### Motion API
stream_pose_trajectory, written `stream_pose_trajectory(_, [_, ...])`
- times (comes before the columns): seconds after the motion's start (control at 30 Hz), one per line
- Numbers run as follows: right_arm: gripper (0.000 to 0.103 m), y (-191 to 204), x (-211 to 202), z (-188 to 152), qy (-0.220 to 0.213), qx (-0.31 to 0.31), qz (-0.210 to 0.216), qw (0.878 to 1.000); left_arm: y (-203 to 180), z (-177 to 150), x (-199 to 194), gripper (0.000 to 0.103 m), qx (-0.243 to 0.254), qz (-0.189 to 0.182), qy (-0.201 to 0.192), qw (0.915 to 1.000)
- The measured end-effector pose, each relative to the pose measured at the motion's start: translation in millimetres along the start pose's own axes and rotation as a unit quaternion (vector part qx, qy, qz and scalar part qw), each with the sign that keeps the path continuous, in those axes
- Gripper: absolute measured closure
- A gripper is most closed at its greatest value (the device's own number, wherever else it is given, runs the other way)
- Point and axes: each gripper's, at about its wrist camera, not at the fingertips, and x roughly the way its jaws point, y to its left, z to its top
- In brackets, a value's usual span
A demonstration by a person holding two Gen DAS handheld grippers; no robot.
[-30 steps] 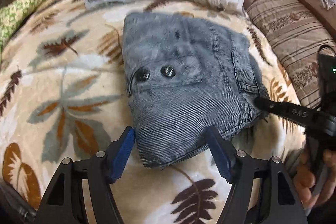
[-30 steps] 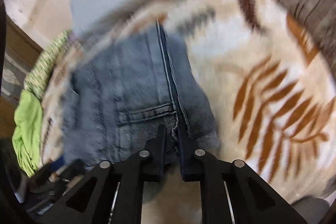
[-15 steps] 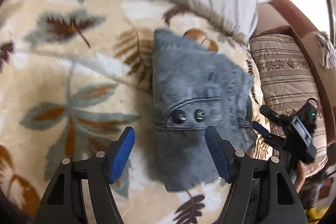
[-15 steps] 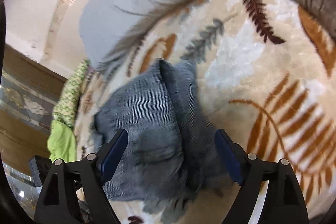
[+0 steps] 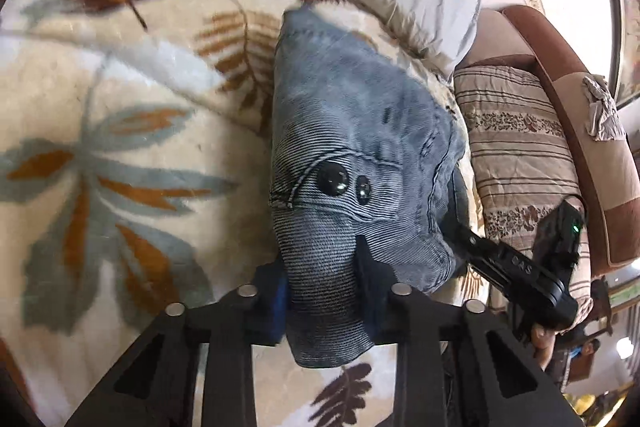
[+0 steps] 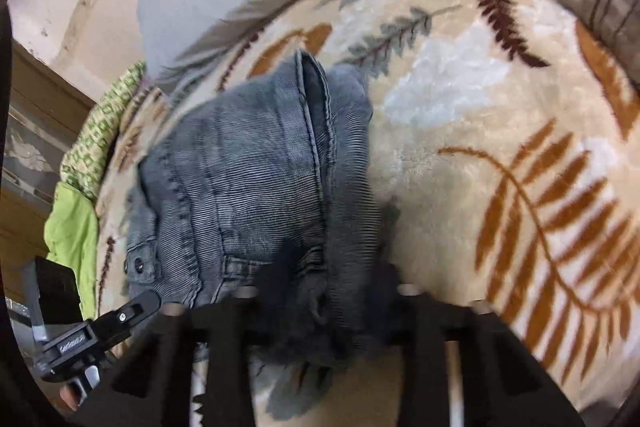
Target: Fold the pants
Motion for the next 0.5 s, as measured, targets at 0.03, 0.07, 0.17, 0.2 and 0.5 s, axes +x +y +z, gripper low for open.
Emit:
stream_pose_trajectory(0.03, [0.081, 1, -9, -4, -0.009, 0.000, 0.012, 1.000, -1, -1, -11, 0.079, 0.001, 0.007, -0.004, 1.0000])
stream_pose_trajectory(0.07, [0.082, 5, -17, -9, -0.012, 0.000, 0.023, 1.000, -5, -3, -18, 0.079, -0.002, 0.007, -0.005, 1.0000])
stream_pose_trajectory(0.17, [0.083, 16, -39, -29, -0.016, -0.006, 0.047, 0.999, -2, -15, -57, 0.078, 0.005, 0.007, -0.012, 0.9999])
stream_pose_trajectory(0.2, [0.083, 19, -45, -35, -0.015, -0.010, 0.055, 0.998, -3, -20, -63, 0.078, 0.008, 0.010, -0.013, 0.9998])
stream_pose_trajectory(0.5, [0.041, 19, -33, -57, 0.033, -0.007, 0.045, 0.998, 11, -45, -82, 0.055, -0.003, 0.076, -0.020, 0.9969])
